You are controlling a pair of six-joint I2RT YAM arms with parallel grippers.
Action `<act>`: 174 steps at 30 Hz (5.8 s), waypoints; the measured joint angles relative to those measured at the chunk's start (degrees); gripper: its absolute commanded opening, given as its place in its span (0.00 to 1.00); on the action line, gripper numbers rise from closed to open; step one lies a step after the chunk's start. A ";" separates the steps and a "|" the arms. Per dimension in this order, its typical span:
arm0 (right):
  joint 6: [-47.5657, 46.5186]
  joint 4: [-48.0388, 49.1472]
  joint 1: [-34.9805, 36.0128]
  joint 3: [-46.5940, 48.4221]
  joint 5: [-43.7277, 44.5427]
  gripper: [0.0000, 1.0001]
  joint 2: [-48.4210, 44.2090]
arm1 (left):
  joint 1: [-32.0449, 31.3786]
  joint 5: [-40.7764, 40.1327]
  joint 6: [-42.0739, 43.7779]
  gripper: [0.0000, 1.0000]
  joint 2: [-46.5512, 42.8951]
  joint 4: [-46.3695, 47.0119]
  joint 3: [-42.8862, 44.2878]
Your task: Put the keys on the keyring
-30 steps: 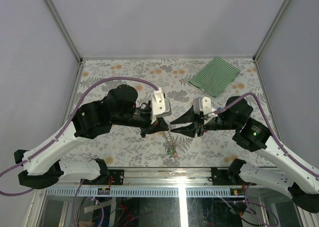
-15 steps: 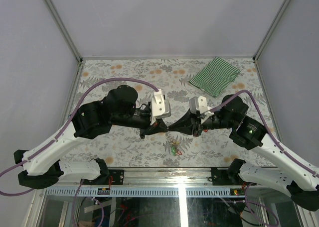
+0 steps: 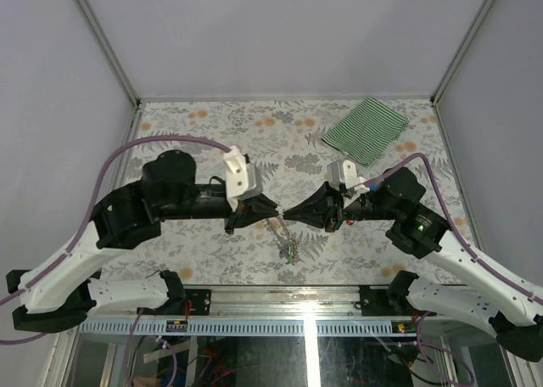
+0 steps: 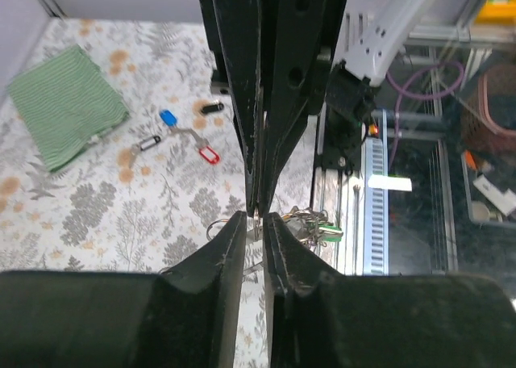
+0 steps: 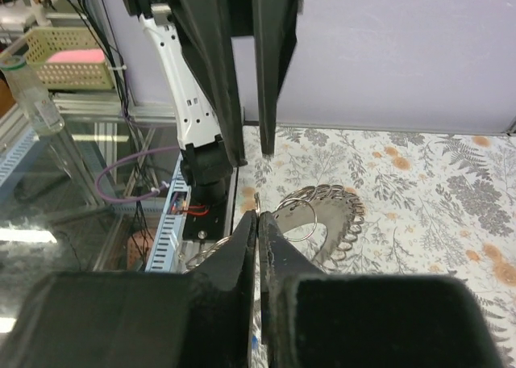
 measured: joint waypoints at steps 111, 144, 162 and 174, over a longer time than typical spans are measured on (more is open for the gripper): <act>27.12 53.90 0.00 -17.09 9.53 0.00 -2.29 | 0.00 -0.70 -15.15 0.25 -11.47 36.52 -21.11; 26.49 52.28 0.00 -17.09 8.57 0.00 -1.90 | 0.00 1.18 -15.23 0.00 -10.05 37.68 -21.11; 12.33 30.75 0.00 -12.48 9.35 0.31 -8.31 | 0.00 0.07 -13.55 0.00 -5.42 22.93 -12.37; -1.57 2.78 0.00 -4.13 9.40 0.32 -8.52 | 0.00 -1.05 -6.91 0.00 6.75 -2.43 3.74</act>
